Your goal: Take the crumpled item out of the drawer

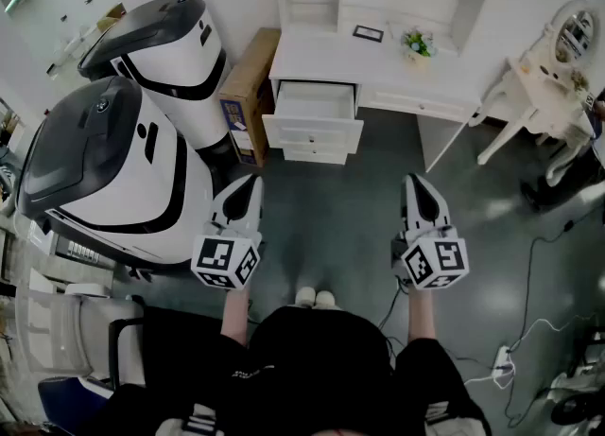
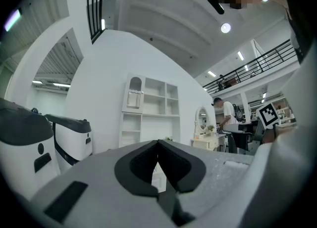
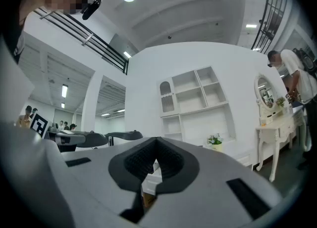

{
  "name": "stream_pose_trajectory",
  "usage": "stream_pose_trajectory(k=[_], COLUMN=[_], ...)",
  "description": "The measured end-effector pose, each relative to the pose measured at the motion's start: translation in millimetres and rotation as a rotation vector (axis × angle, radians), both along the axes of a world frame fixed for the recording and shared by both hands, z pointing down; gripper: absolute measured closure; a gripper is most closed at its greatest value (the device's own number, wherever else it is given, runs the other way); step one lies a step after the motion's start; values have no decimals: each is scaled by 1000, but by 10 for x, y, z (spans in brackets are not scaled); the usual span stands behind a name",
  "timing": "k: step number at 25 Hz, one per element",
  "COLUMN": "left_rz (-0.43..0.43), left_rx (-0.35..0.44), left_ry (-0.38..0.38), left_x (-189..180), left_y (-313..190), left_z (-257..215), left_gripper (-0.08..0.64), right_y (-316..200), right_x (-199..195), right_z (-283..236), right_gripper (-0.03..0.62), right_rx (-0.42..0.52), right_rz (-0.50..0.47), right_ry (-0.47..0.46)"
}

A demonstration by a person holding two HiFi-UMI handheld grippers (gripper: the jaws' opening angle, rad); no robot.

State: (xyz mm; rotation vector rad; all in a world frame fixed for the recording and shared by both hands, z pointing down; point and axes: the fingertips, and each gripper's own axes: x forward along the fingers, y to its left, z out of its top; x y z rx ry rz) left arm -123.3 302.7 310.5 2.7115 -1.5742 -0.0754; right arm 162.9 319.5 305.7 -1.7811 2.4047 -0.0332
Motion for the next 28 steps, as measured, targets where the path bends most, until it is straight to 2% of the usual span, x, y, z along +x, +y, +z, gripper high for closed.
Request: stream_pose_trajectory(k=[5, 10, 13, 19, 24, 28], left_rz=[-1, -14, -17, -41, -47, -31], left_rx=[1, -10, -16, -41, -66, -90], left_ry=[-2, -4, -10, -18, -10, -7], left_x=[-4, 6, 31, 64, 56, 94], left_y=[28, 21, 38, 58, -46, -259], left_z=[7, 64, 92, 241, 345, 412], left_gripper=[562, 563, 563, 563, 563, 563], right_y=[6, -9, -12, -99, -219, -453], right_x=[2, -24, -32, 60, -11, -62], right_z=[-2, 16, 51, 183, 313, 377], right_gripper=[600, 600, 600, 600, 600, 600], right_rx=[2, 19, 18, -9, -39, -61], right_rz=[-12, -32, -54, -72, -83, -98], right_ry=[-10, 49, 38, -37, 10, 11])
